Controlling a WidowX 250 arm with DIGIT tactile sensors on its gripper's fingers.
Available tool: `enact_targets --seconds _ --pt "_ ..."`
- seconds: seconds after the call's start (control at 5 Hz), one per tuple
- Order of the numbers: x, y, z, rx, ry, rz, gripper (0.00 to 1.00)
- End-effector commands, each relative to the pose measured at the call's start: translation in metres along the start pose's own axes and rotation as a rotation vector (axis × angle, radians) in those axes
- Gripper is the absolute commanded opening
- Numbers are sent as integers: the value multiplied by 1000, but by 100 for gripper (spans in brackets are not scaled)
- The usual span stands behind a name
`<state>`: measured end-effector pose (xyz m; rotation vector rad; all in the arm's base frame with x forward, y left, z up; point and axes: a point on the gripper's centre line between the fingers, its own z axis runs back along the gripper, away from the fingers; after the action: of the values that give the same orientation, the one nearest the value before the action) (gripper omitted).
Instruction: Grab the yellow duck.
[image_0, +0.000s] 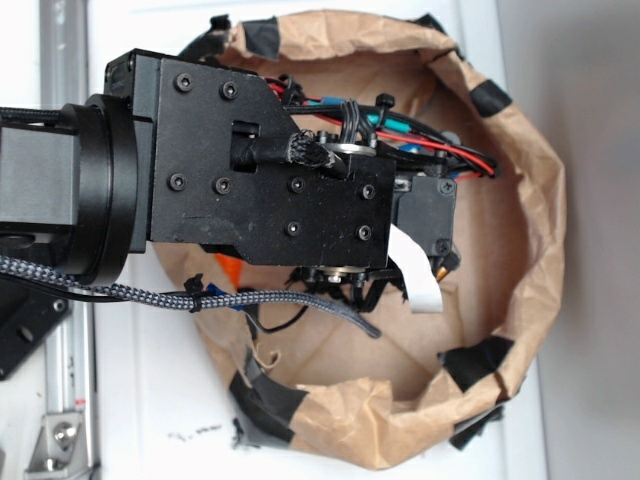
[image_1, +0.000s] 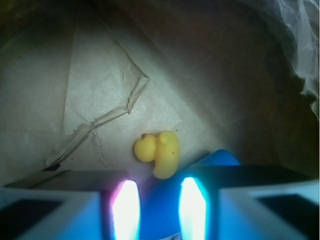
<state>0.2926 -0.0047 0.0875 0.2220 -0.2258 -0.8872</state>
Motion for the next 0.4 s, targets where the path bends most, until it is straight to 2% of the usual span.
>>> enact_targets --seconds 0.0,0.2 --pt "-4 -5 -22 -16 -101 -233 100" --pt "-2 -2 -37 -38 -115 -277 100"
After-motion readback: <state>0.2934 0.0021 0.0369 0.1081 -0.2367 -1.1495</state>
